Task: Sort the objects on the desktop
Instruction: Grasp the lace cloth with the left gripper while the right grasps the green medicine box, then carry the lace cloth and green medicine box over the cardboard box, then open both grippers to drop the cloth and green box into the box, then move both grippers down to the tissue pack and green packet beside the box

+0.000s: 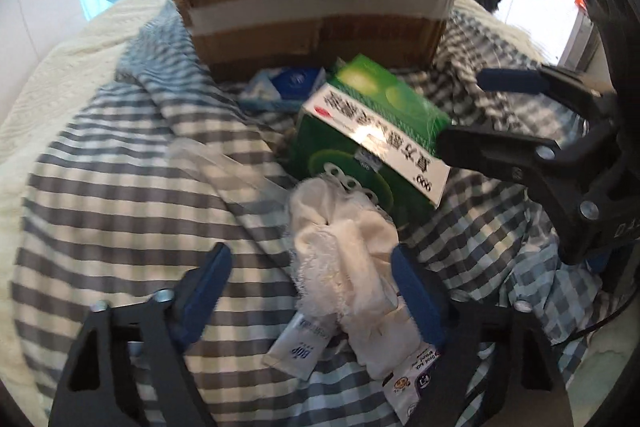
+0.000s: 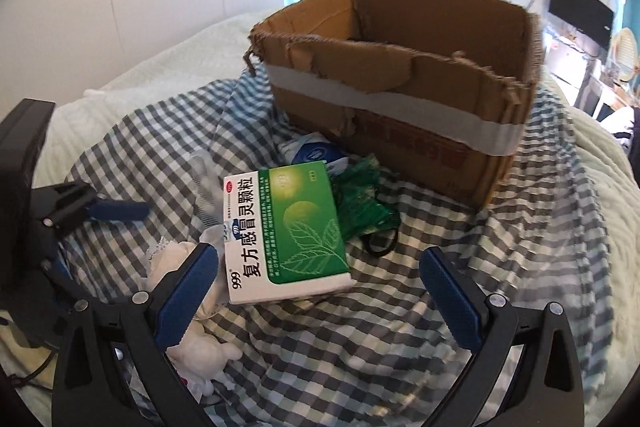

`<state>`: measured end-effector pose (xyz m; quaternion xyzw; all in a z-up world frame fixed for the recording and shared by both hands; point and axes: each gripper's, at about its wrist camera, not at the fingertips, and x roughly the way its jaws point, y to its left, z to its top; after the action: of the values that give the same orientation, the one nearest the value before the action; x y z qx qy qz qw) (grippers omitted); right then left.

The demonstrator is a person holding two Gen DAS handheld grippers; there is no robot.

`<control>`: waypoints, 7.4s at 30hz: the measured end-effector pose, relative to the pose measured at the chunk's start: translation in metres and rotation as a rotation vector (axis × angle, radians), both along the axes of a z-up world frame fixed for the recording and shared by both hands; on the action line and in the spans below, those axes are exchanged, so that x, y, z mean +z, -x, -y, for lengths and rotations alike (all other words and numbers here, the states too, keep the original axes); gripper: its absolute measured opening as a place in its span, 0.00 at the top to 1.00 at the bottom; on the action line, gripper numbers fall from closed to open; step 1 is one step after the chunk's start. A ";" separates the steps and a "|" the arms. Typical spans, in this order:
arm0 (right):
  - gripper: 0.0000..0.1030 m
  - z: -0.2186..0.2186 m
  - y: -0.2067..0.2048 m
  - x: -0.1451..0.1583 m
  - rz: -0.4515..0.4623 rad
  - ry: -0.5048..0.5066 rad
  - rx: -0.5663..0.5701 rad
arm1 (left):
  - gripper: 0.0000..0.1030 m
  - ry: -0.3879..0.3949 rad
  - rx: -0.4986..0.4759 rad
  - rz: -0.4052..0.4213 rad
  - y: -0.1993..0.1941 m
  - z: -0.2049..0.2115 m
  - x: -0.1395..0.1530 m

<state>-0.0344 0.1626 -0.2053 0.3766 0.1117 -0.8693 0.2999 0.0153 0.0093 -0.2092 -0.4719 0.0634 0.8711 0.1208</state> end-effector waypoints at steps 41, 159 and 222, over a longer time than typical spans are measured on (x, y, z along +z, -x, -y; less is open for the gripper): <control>0.24 0.002 -0.025 0.031 -0.092 -0.036 -0.202 | 0.81 -0.053 0.101 -0.395 0.018 0.032 0.140; 0.04 -0.021 0.047 0.146 -0.539 0.190 -0.553 | 0.00 -0.136 0.107 -0.594 0.135 0.024 0.193; 0.14 -0.003 0.071 -0.050 0.017 -0.037 -0.406 | 0.00 -0.003 -0.042 -0.153 0.144 -0.003 -0.028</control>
<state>-0.1058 0.1651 -0.2557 0.4041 0.0473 -0.9065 0.1125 -0.1286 0.0126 -0.2370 -0.4025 0.0809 0.9019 0.1345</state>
